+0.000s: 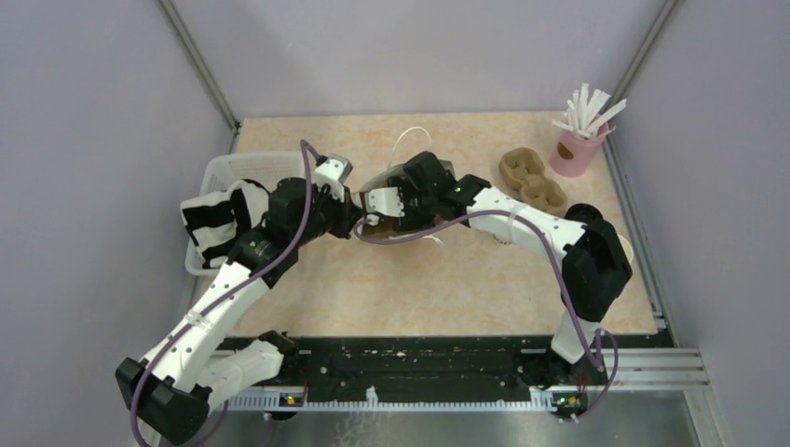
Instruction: Pack the takeout coffee
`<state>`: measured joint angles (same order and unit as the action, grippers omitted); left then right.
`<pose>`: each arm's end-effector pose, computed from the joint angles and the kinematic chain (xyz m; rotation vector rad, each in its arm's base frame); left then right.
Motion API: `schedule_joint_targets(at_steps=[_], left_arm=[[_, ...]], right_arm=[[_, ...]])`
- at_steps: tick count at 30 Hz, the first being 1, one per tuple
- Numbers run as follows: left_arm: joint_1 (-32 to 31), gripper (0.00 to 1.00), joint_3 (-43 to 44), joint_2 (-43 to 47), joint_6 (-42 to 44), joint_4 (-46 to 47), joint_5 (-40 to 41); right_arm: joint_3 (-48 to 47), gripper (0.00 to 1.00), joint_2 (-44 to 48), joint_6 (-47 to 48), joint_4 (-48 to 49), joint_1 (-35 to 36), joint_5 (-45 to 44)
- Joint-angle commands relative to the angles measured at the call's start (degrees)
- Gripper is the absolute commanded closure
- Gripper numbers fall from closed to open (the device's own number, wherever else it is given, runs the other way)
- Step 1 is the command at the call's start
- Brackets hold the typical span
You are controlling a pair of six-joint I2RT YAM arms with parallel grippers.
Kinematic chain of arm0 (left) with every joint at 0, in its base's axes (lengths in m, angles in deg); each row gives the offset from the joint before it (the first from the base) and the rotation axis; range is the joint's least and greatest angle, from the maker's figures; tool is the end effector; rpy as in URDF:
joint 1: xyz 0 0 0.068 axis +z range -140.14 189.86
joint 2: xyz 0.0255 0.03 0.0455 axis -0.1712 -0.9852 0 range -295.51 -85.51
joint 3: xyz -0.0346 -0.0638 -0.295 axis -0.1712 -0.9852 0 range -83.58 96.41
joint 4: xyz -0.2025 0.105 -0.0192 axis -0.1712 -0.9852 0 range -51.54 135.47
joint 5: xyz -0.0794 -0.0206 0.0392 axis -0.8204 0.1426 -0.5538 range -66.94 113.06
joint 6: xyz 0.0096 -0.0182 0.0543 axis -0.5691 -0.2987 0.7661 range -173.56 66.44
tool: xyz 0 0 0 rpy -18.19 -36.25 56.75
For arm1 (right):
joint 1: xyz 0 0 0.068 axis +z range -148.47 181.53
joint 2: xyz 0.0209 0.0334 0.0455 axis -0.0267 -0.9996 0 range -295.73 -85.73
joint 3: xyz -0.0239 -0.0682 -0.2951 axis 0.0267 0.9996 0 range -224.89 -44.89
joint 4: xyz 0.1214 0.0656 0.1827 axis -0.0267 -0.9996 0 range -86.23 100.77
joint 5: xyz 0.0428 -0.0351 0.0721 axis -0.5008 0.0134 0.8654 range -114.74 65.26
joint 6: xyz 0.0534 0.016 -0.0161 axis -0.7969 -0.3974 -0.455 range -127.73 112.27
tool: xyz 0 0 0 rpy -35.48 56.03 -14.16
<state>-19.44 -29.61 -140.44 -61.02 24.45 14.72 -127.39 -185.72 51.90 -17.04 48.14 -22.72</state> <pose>0.1432 -0.0873 0.3690 0.4731 1.9358 -0.5613 0.2537 0.2706 0.3170 -1.8997 1.4037 -0.0685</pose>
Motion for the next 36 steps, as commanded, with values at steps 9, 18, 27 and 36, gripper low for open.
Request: schedule_joint_targets(at_steps=[9,18,27,36], left_arm=[[-0.23,1.0,10.56,-3.97,-8.56,-12.42,-12.85],[-0.23,0.98,12.02,-4.1,-8.99,-19.06,-1.26],[-0.23,0.75,14.75,-3.17,-5.3,-19.72,3.12],[-0.23,0.52,12.35,2.54,-2.92,-18.33,4.48]], right_arm=[[-9.35,0.75,1.27,-11.19,-27.01,4.84,6.16],[-8.27,0.75,-1.45,-14.02,-30.86,5.38,5.16],[-0.72,0.75,-2.42,-15.27,-27.97,5.33,4.34],[1.82,0.75,-4.95,-15.95,-25.43,5.23,3.75]])
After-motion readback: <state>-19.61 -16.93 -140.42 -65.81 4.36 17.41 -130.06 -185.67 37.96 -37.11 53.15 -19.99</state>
